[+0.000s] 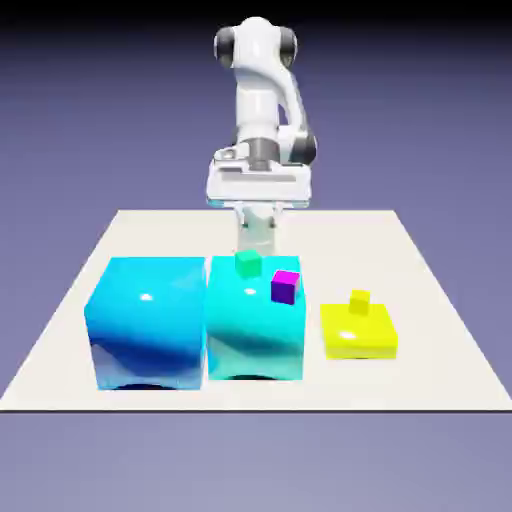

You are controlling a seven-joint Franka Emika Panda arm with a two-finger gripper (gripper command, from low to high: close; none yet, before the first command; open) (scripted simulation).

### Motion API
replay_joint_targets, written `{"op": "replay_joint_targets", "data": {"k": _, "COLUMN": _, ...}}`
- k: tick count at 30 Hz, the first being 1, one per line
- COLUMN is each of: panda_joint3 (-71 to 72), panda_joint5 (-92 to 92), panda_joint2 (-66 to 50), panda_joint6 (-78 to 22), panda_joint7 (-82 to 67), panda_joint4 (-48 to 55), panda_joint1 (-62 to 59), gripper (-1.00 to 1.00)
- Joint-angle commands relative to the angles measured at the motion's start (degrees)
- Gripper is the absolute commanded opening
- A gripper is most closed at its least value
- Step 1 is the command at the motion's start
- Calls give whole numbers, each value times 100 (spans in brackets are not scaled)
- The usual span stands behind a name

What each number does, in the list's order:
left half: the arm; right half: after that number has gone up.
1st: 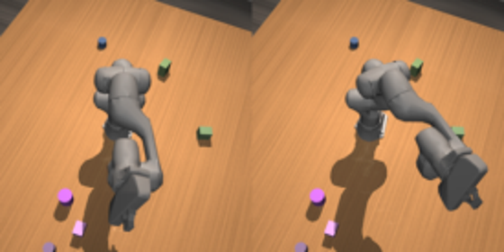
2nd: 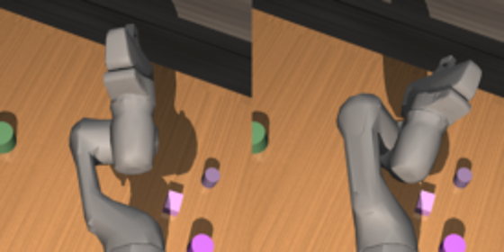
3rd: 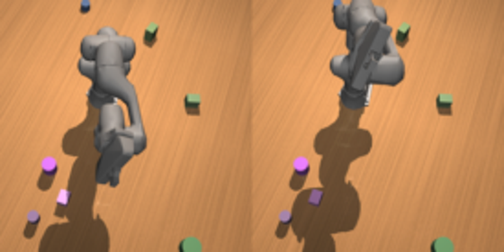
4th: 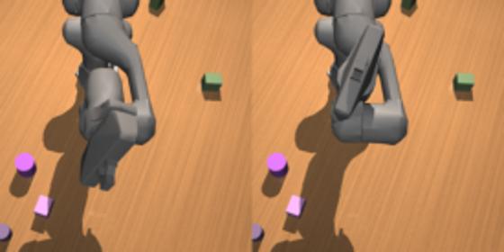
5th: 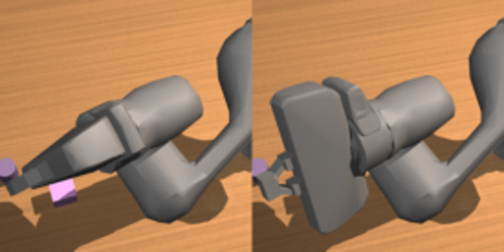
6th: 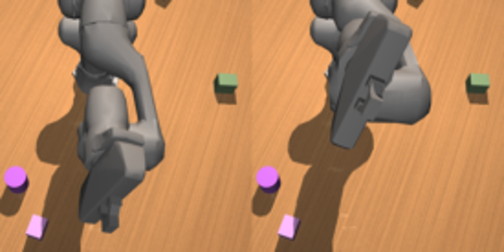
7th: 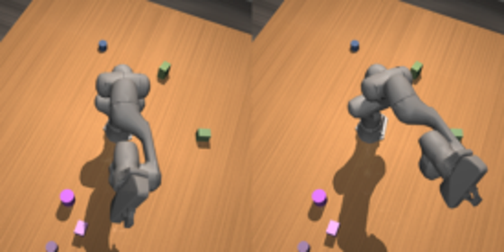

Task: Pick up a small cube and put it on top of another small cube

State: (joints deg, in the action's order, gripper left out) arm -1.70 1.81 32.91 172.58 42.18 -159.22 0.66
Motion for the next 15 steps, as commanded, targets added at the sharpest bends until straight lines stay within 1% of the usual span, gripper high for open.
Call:
{"op": "replay_joint_targets", "data": {"k": 1, "panda_joint3": 11, "panda_joint5": 209, "panda_joint2": -64, "panda_joint6": -99, "panda_joint7": -250, "panda_joint4": 39, "panda_joint1": -151, "gripper": 0}}
{"op": "replay_joint_targets", "data": {"k": 15, "panda_joint3": 152, "panda_joint5": 3125, "panda_joint2": -953, "panda_joint6": -1481, "panda_joint7": -3738, "panda_joint4": 592, "panda_joint1": -2261, "gripper": 0}}
